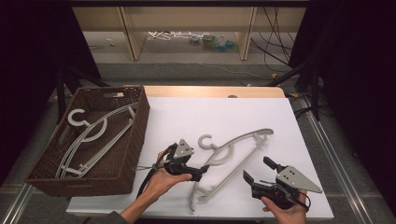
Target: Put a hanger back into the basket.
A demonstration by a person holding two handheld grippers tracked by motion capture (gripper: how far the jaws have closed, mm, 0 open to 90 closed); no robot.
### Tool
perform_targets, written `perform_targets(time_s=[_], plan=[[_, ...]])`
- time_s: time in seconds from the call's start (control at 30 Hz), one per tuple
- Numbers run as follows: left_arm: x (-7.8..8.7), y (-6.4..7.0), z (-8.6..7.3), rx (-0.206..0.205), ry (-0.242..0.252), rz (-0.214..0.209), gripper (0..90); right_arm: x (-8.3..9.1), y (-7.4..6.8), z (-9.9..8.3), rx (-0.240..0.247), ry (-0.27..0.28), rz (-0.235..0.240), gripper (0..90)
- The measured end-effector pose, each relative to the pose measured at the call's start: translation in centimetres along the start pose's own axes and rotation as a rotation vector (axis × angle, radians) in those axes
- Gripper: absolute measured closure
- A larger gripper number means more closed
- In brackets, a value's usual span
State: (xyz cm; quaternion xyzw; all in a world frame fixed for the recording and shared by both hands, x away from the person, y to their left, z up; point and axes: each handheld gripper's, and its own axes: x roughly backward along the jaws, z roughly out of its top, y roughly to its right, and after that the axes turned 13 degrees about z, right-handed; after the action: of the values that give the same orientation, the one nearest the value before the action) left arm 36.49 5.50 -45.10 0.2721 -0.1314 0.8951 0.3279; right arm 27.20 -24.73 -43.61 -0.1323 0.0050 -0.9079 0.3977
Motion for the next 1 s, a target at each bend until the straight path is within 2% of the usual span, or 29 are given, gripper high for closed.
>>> perform_targets(time_s=[0.07,0.1,0.13,0.17,0.2,0.23,0.27,0.3,0.37,0.43,0.47,0.5,0.57,0.63,0.67,0.73,0.8,0.87,0.93,1.0], plan=[[-0.4,0.0,0.1,-0.005,-0.015,0.008,16.1,0.0,0.0,0.0,0.001,0.002,0.0,15.8],[-1.2,0.1,0.3,-0.031,-0.058,0.006,16.0,0.1,-0.1,0.0,0.009,-0.01,-0.013,15.9],[-1.2,0.1,0.3,-0.031,-0.058,0.006,16.1,0.1,-0.1,0.0,0.009,-0.01,-0.013,15.9],[-2.0,0.3,0.6,-0.055,-0.107,0.003,16.1,0.1,-0.2,0.1,0.003,-0.003,-0.001,15.8],[-2.0,0.3,0.6,-0.055,-0.107,0.003,16.4,0.1,-0.2,0.1,0.003,-0.003,-0.001,15.8],[-2.9,0.4,0.8,-0.078,-0.142,0.021,17.1,0.0,-0.1,0.1,0.002,-0.003,0.002,15.8],[-3.2,0.5,1.0,-0.111,-0.16,0.025,19.7,0.1,-0.1,0.1,0.008,-0.011,-0.002,15.9],[-3.6,0.6,1.1,-0.127,-0.185,0.019,22.1,0.1,0.0,0.1,0.011,-0.011,-0.002,15.8],[-4.1,0.7,1.2,-0.136,-0.222,0.012,22.3,0.2,0.0,0.2,0.011,-0.009,0.0,15.9],[-4.5,1.0,1.3,-0.169,-0.248,0.022,30.5,0.2,0.0,0.2,0.006,-0.021,-0.007,15.9],[-4.5,1.0,1.3,-0.169,-0.248,0.022,29.8,0.1,0.1,0.2,0.01,-0.005,-0.004,15.9],[-4.9,1.1,1.4,-0.204,-0.294,0.012,33.9,0.1,0.1,0.2,0.002,-0.006,0.009,15.8],[-5.1,1.2,1.5,-0.22,-0.313,0.008,36.8,0.0,0.1,0.1,0.004,-0.004,0.008,15.9],[-5.6,1.3,1.7,-0.221,-0.346,0.007,37.7,0.0,0.1,0.2,0.014,-0.015,-0.005,16.0],[-5.9,1.3,1.8,-0.233,-0.379,0.011,42.2,0.1,0.1,0.1,0.009,-0.014,0.001,16.0],[-6.3,1.3,2.0,-0.235,-0.392,-0.004,44.4,0.2,0.0,0.2,0.003,-0.031,-0.011,16.0],[-6.4,1.3,2.3,-0.248,-0.396,-0.011,50.1,0.2,0.1,0.2,0.008,-0.012,-0.012,16.0],[-6.6,1.4,2.3,-0.232,-0.397,-0.017,53.3,0.1,0.1,0.1,-0.001,-0.013,0.005,16.0],[-6.6,1.3,2.4,-0.22,-0.416,-0.025,56.0,0.1,0.1,0.1,-0.004,-0.018,0.005,16.1],[-6.6,1.3,2.4,-0.213,-0.416,-0.027,57.0,0.1,0.1,0.1,-0.003,-0.017,0.005,16.1]])
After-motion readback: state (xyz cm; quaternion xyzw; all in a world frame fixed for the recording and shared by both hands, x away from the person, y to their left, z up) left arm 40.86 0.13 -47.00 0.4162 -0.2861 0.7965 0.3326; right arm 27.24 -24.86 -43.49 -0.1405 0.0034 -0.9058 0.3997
